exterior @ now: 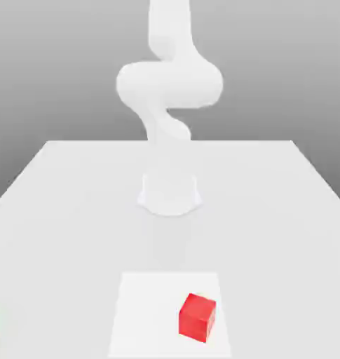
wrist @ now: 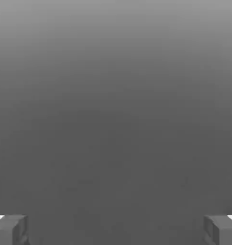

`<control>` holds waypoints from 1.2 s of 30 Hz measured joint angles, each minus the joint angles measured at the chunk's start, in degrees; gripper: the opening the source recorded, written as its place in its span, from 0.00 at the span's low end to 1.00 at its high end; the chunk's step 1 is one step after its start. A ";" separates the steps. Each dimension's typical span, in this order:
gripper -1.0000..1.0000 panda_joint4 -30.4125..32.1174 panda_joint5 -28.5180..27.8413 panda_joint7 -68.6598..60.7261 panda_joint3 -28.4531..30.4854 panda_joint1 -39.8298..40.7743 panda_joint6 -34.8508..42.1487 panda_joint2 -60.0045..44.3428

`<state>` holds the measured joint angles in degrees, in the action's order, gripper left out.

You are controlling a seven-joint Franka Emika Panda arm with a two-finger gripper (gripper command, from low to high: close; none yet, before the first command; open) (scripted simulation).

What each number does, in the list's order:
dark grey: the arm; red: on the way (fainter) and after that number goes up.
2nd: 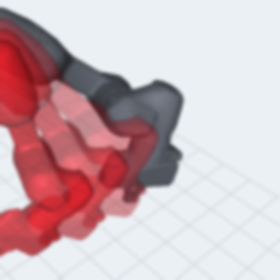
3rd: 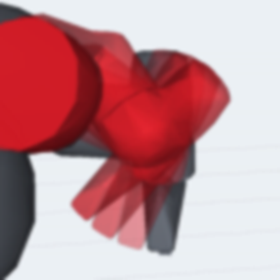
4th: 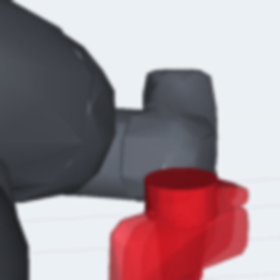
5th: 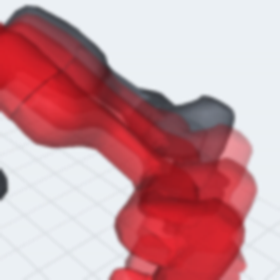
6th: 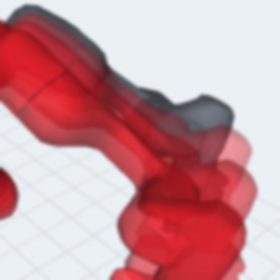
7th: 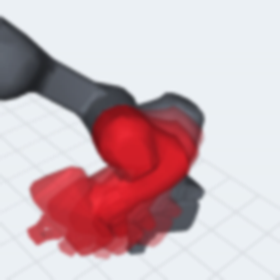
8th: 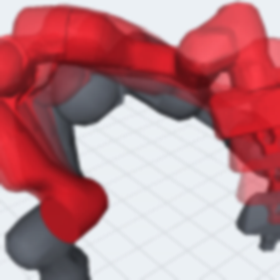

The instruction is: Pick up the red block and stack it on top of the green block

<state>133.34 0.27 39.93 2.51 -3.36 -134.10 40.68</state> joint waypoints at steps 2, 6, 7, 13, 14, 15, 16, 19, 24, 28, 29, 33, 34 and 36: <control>0.50 1.31 0.70 -5.35 1.83 -2.42 -1.93 -4.37; 0.50 3.79 2.31 -15.70 4.85 -6.48 -5.58 -12.70; 0.50 4.41 2.75 -18.31 5.54 -7.44 -6.48 -14.77; 0.50 8.09 5.39 -33.86 8.49 -12.11 -11.90 -27.20; 0.50 8.70 5.78 -36.41 8.72 -12.64 -12.80 -29.26; 0.50 9.31 6.09 -38.91 8.94 -13.16 -13.68 -31.32; 0.50 9.93 6.36 -41.38 8.99 -13.49 -14.60 -33.37; 0.50 11.80 6.47 -48.29 8.76 -14.34 -17.38 -39.43; 0.50 14.33 4.35 -56.70 7.88 -13.98 -22.63 -49.18; 0.50 13.41 7.35 -59.89 5.29 -12.11 -29.23 -57.40; 0.00 13.15 8.08 -60.47 4.49 -11.46 -30.71 -59.21; 0.00 13.14 8.06 -60.45 4.48 -11.45 -30.61 -59.20; 0.00 13.14 8.05 -60.44 4.48 -11.45 -30.56 -59.20; 0.00 13.10 8.11 -60.52 4.31 -11.30 -30.84 -59.51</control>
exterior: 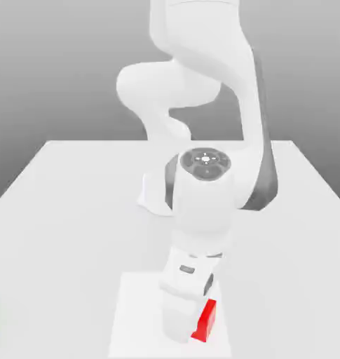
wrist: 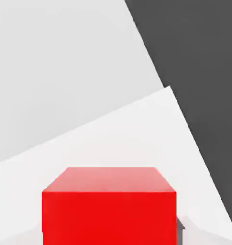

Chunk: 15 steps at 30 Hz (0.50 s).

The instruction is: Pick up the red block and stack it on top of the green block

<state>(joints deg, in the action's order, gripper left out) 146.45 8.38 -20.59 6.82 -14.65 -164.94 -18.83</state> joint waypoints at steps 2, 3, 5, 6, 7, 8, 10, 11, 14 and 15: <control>0.00 0.48 -1.53 1.11 1.07 -0.76 2.52 3.07; 0.00 0.78 -2.50 1.83 1.54 -1.03 4.09 4.97; 0.00 1.42 -4.30 3.18 2.33 -1.40 7.42 8.94; 0.00 0.78 -4.33 3.06 3.31 -0.47 8.93 9.56; 0.00 -0.53 -3.73 2.33 4.70 1.23 10.15 9.11; 0.00 -1.79 -3.09 1.57 6.00 2.93 11.22 8.58; 0.00 -4.18 -1.80 0.01 8.47 6.33 13.06 7.45; 0.00 -5.32 -1.17 -0.77 9.67 8.00 13.90 6.93; 0.00 -8.56 0.57 -3.08 13.21 13.02 16.25 5.55; 0.00 -9.61 1.12 -3.86 14.38 14.71 16.98 5.15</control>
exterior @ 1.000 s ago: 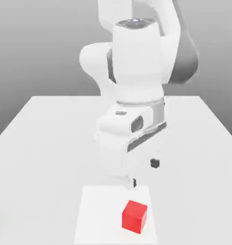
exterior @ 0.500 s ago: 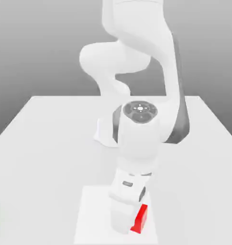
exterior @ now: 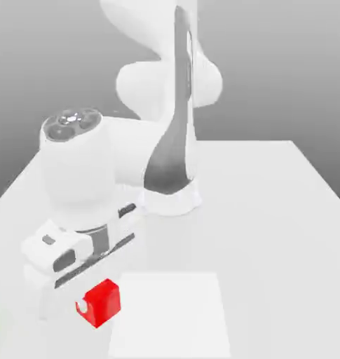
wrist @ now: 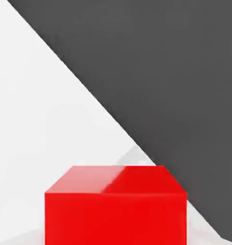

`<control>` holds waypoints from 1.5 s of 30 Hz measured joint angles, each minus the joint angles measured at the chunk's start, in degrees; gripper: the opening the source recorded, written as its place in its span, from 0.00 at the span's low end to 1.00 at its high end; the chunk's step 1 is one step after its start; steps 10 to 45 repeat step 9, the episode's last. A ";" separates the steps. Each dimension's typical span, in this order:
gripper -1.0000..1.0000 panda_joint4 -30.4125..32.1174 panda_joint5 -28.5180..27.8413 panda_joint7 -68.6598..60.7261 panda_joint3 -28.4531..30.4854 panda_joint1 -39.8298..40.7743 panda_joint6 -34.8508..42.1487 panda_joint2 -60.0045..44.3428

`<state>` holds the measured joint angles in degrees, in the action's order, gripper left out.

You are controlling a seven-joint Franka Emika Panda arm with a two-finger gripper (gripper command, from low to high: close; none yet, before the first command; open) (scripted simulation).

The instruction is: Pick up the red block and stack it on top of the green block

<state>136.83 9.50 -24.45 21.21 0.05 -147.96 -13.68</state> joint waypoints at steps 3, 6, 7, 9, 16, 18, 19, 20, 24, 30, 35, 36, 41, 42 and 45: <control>0.00 -3.75 2.55 -2.88 2.73 5.61 1.34 -2.57; 1.00 -8.86 8.64 -7.53 1.32 13.33 -1.28 -10.75; 1.00 -8.86 8.64 -7.53 1.32 13.33 -1.27 -10.75; 1.00 -8.86 8.64 -7.53 1.32 13.33 -1.27 -10.75; 1.00 -8.86 8.64 -7.53 1.32 13.33 -1.27 -10.75; 1.00 -8.86 8.64 -7.53 1.32 13.33 -1.27 -10.75; 1.00 -8.86 8.64 -7.53 1.32 13.33 -1.27 -10.75; 1.00 -8.86 8.64 -7.53 1.32 13.33 -1.27 -10.75; 1.00 -8.86 8.64 -7.53 1.32 13.33 -1.27 -10.75; 1.00 -8.86 8.64 -7.53 1.32 13.33 -1.27 -10.75; 1.00 -8.86 8.64 -7.53 1.32 13.33 -1.27 -10.75; 1.00 -8.86 8.64 -7.53 1.32 13.33 -1.27 -10.75; 1.00 -8.86 8.64 -7.53 1.32 13.33 -1.27 -10.75; 1.00 -8.86 8.64 -7.53 1.32 13.33 -1.27 -10.75; 1.00 -8.86 8.64 -7.53 1.32 13.33 -1.27 -10.75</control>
